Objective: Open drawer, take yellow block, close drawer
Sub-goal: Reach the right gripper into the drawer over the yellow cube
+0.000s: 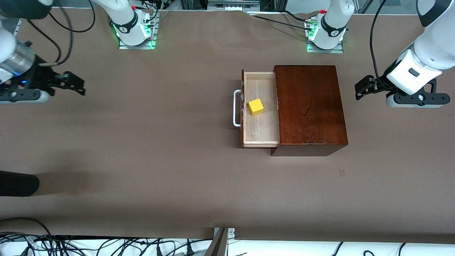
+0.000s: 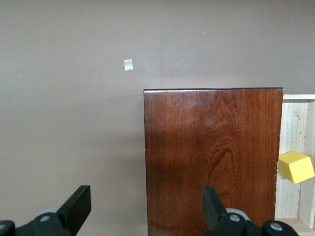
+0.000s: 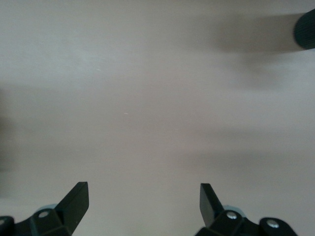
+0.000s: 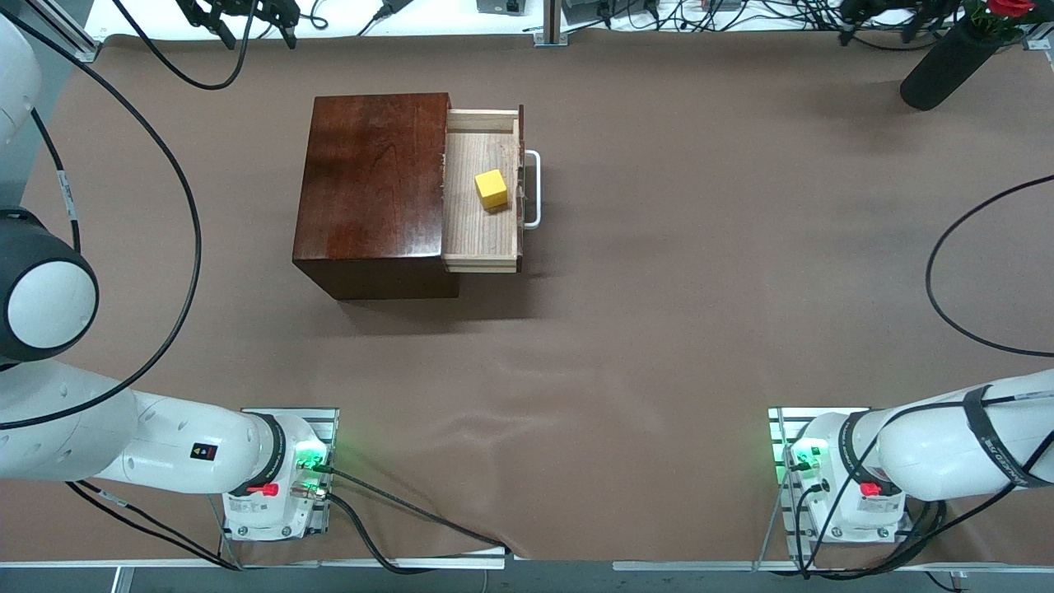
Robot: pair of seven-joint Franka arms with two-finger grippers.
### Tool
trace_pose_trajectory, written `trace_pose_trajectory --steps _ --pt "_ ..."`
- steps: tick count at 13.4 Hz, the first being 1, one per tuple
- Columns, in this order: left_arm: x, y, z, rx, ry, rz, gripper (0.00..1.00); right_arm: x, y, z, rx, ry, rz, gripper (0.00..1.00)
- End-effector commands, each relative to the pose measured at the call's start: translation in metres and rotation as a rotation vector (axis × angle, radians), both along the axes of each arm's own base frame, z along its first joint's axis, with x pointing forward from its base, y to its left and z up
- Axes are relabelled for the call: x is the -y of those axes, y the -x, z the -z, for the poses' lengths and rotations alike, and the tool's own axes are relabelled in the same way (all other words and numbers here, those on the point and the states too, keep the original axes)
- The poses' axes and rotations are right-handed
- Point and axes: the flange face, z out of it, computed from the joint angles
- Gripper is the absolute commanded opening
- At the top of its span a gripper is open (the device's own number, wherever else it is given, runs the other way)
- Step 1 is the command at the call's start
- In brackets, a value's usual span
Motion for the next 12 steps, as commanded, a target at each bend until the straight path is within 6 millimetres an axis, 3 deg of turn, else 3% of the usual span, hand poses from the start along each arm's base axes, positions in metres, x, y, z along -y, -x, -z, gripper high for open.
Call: trace_pose_trajectory --steps 1,6,10,12 --pt "0.000 -0.005 -0.006 0.006 0.020 -0.005 1.00 -0.057 0.010 -0.007 -0.002 -0.017 0.109 1.00" --pt "0.000 -0.005 -0.005 0.004 0.020 -0.006 1.00 -0.194 0.039 0.010 0.021 -0.046 0.493 1.00" --pt "0.000 -0.005 -0.005 0.004 0.021 -0.006 1.00 -0.267 0.043 0.044 0.008 -0.102 0.841 1.00" --pt "0.001 -0.005 -0.005 0.004 0.021 -0.005 1.00 -0.318 0.054 0.053 0.024 -0.125 0.939 1.00"
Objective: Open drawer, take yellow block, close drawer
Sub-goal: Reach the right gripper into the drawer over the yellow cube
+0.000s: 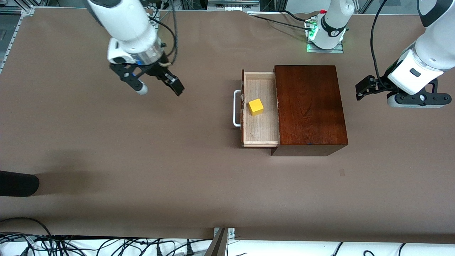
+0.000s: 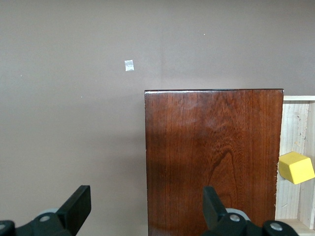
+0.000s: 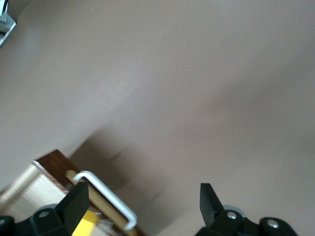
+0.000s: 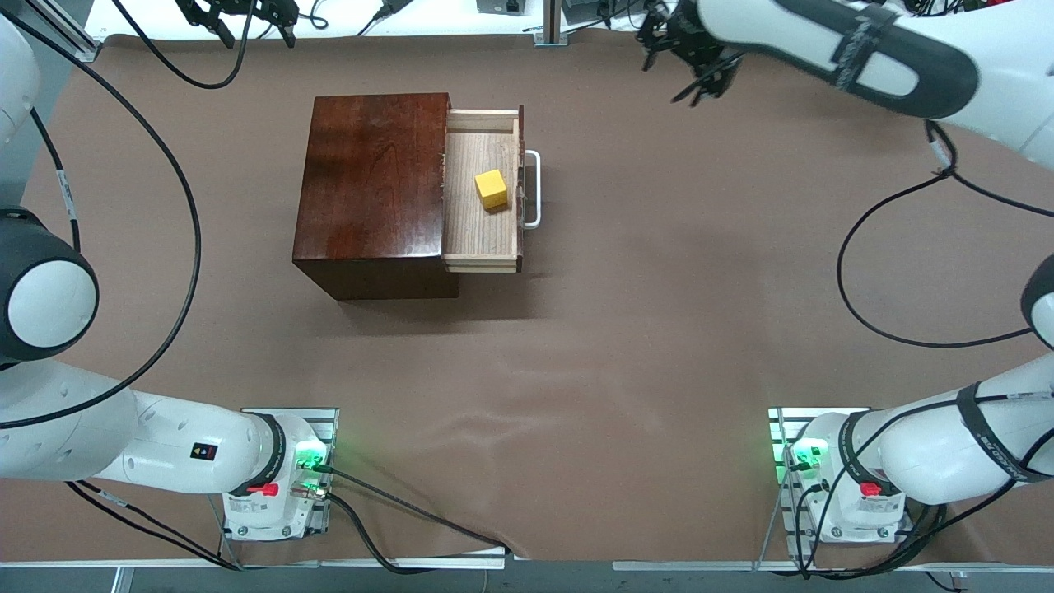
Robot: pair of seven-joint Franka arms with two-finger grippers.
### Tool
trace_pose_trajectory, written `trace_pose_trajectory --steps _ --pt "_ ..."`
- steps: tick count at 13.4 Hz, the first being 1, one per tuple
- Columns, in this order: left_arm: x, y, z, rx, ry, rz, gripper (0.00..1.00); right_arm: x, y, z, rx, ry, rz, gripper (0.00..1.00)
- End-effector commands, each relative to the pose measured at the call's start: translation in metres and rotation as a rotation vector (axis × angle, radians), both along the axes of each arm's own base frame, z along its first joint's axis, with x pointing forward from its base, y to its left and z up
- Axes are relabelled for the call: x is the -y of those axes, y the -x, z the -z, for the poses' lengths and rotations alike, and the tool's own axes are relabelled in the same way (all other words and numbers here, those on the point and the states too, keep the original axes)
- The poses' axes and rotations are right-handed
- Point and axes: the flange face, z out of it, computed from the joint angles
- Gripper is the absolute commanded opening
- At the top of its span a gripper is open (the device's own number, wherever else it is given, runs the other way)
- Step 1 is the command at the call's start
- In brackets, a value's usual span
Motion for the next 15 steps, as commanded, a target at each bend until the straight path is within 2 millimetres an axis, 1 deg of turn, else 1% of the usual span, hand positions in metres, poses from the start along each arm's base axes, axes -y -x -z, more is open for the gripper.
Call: trace_pose_trajectory --steps 1,2,3,4,5,6,7,8,9,10,12,15 --pt "0.001 -0.004 -0.005 0.003 0.021 -0.004 1.00 -0.054 -0.002 0.008 0.004 -0.013 0.160 1.00" --pt "0.003 -0.004 -0.005 0.003 0.021 -0.001 1.00 -0.071 -0.003 0.010 0.003 -0.022 0.229 1.00" --pt "0.003 -0.004 -0.005 0.003 0.021 -0.001 1.00 -0.082 -0.008 0.015 -0.009 -0.036 0.320 1.00" --pt "0.003 -0.004 -0.005 0.003 0.021 -0.001 1.00 -0.089 -0.017 0.019 -0.024 -0.052 0.416 1.00" --pt "0.003 -0.004 -0.005 0.003 0.021 -0.001 1.00 -0.104 -0.018 0.025 -0.035 -0.066 0.469 1.00" --pt "0.003 -0.004 -0.005 0.002 0.023 -0.001 1.00 -0.121 -0.019 0.037 -0.038 -0.064 0.473 1.00" --pt "0.003 -0.004 -0.005 0.002 0.023 -0.001 1.00 -0.140 -0.016 0.046 -0.031 -0.059 0.466 1.00" --pt "0.003 -0.004 -0.005 0.002 0.023 -0.001 1.00 -0.156 -0.017 0.064 -0.033 -0.050 0.519 1.00" --pt "0.002 -0.004 -0.004 0.001 0.022 -0.002 1.00 -0.168 -0.020 0.071 -0.021 -0.055 0.592 1.00" --pt "0.001 -0.004 -0.005 0.002 0.023 -0.004 1.00 -0.181 -0.020 0.080 -0.020 -0.060 0.644 1.00" --pt "0.001 -0.004 -0.004 0.001 0.022 -0.004 1.00 -0.207 -0.007 0.091 -0.012 -0.071 0.685 1.00" --pt "0.003 -0.004 -0.005 0.004 0.023 -0.001 1.00 -0.241 0.015 0.119 0.030 -0.062 0.678 1.00"
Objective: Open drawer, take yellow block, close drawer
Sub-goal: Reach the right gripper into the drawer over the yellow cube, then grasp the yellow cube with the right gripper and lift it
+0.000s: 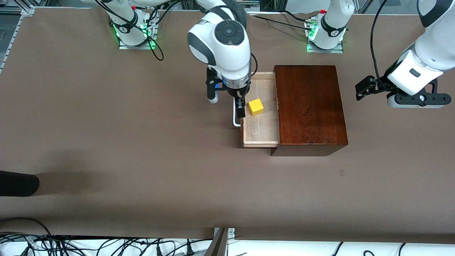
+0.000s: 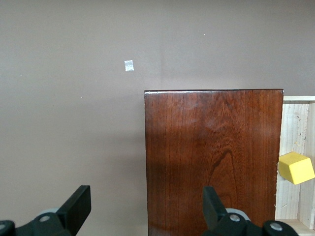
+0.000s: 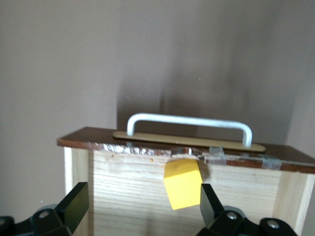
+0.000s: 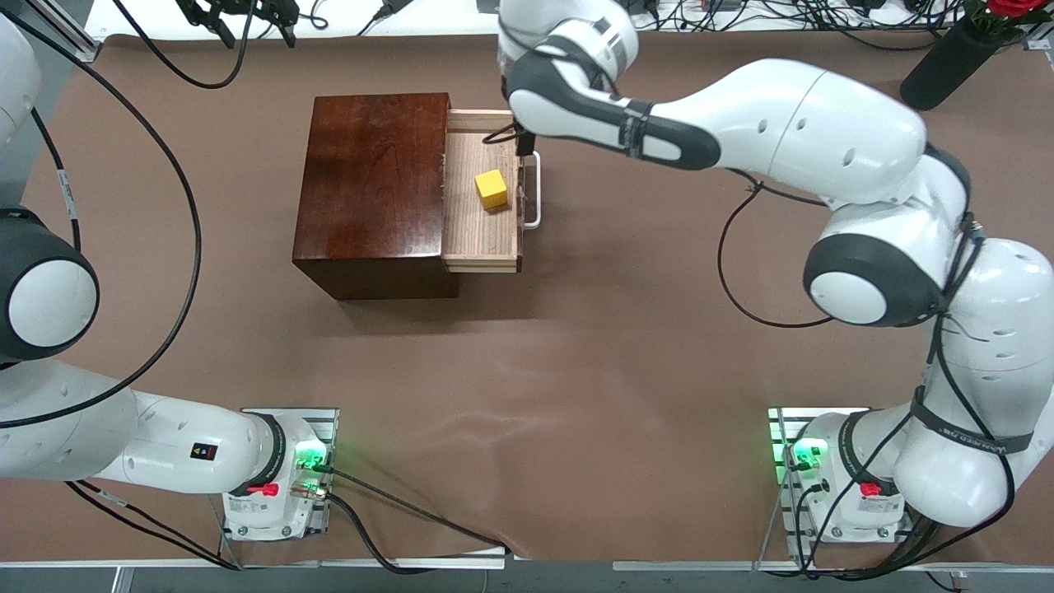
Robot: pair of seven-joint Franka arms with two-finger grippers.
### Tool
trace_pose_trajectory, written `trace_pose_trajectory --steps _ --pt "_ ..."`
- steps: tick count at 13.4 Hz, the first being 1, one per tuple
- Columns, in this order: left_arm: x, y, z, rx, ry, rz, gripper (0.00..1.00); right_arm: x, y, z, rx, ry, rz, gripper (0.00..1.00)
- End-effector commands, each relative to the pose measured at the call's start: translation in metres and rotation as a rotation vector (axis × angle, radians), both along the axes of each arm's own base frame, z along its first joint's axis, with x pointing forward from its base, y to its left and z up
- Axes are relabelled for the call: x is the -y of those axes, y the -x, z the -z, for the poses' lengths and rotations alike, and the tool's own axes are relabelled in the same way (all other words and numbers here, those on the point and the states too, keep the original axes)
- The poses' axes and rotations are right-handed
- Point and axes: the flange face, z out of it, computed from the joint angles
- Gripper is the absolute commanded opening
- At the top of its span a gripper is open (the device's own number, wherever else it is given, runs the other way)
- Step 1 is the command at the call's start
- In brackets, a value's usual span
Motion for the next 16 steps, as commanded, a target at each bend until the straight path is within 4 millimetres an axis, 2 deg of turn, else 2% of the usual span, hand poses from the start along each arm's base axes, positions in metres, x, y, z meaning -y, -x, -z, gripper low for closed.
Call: trace_pose_trajectory --steps 1,4,7,16 --pt "0.002 -0.004 -0.006 0.004 0.023 -0.002 1.00 -0.033 0.016 0.014 0.062 0.006 0.024 1.00" --pt "0.002 -0.004 -0.006 0.004 0.023 -0.002 1.00 -0.045 0.026 0.023 0.055 -0.016 0.055 1.00" --pt "0.001 -0.004 -0.006 0.004 0.023 -0.003 1.00 -0.052 0.032 0.051 -0.014 -0.021 0.091 1.00" --pt "0.001 -0.004 -0.006 0.004 0.023 -0.003 1.00 -0.056 0.037 0.094 -0.105 -0.003 0.064 1.00"
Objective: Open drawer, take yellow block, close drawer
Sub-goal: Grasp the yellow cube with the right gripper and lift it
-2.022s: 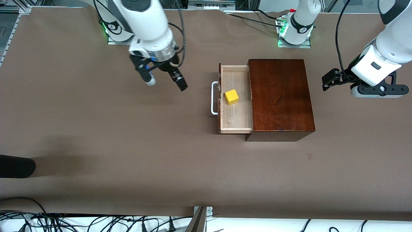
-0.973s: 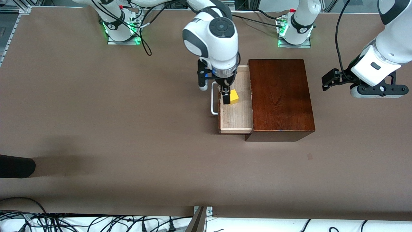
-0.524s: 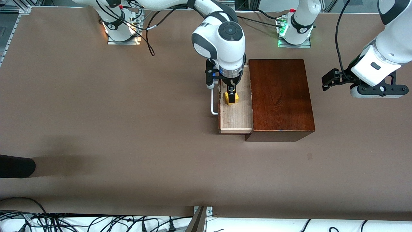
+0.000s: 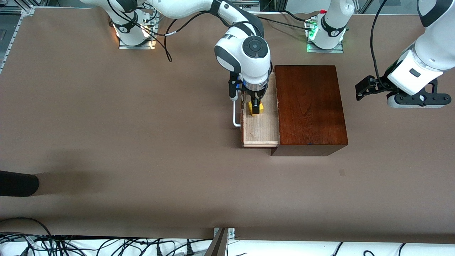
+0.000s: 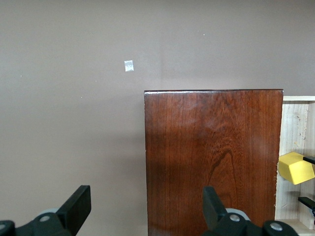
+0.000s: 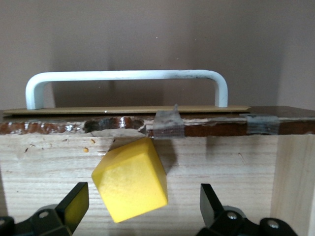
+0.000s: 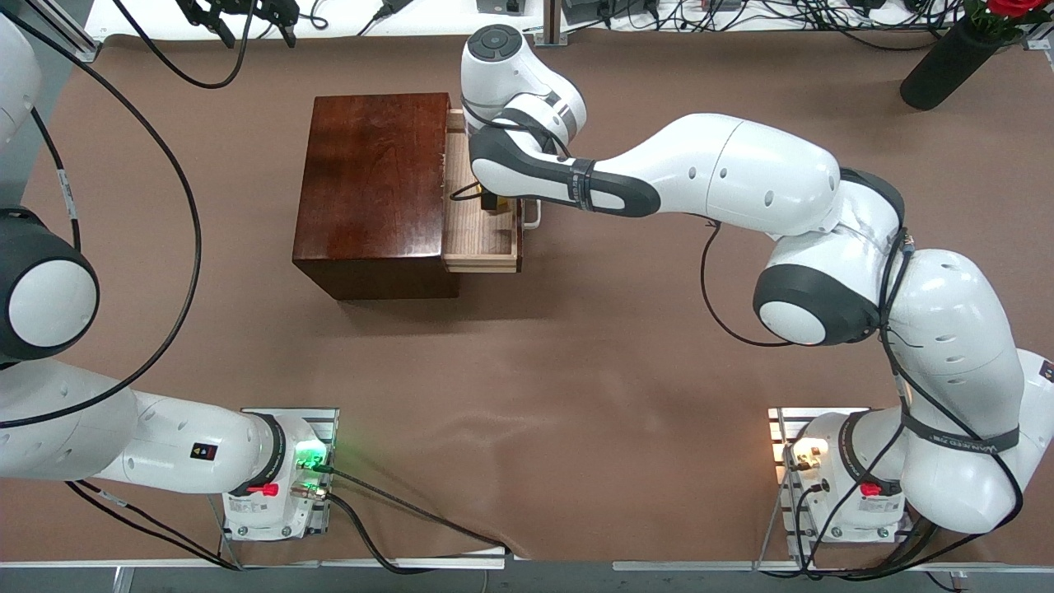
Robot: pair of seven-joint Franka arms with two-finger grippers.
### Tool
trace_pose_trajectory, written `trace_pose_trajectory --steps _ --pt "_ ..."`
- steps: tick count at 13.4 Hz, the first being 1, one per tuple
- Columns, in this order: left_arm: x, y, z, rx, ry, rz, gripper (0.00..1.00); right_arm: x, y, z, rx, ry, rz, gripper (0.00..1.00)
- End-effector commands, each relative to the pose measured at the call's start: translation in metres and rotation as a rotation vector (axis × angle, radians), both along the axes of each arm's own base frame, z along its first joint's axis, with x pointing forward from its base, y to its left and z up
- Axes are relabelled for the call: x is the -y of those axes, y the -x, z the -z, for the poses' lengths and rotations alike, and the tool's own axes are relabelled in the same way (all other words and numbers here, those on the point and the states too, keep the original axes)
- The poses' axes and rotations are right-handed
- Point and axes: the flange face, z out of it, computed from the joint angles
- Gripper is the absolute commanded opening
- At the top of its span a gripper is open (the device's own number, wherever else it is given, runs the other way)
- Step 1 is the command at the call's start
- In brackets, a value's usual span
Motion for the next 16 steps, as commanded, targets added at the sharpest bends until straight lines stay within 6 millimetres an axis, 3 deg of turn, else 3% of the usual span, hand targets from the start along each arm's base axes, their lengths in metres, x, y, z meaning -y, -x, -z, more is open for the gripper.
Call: trace_pose_trajectory --steps 1,10,11,12,13,14,16 --pt "0.0012 -0.0037 -0.0053 0.002 0.023 -0.003 1.00 -0.0080 0.0047 0.0094 -0.022 -0.002 -0.037 1.00" --pt "0.0012 -0.0038 -0.0055 0.004 0.023 -0.003 1.00 -0.0106 0.0111 0.0180 -0.024 0.018 -0.140 0.99" --pt "0.0012 -0.0038 -0.0055 0.004 0.023 -0.003 1.00 -0.0103 0.0113 0.0183 -0.026 0.020 -0.140 0.88" --pt "0.0021 -0.0037 -0.0055 0.004 0.023 -0.002 1.00 -0.0101 0.0115 0.0186 -0.028 0.022 -0.140 0.58" --pt "0.0021 -0.0037 -0.0055 0.004 0.023 -0.002 1.00 -0.0100 0.0116 0.0187 -0.029 0.024 -0.140 0.19" --pt "0.0013 -0.0038 -0.0055 0.004 0.023 -0.003 1.00 -0.0095 0.0109 0.0188 -0.027 0.025 -0.140 0.00" --pt "0.0013 -0.0038 -0.0055 0.004 0.023 -0.003 1.00 -0.0075 0.0097 0.0186 -0.029 0.034 -0.139 0.00"
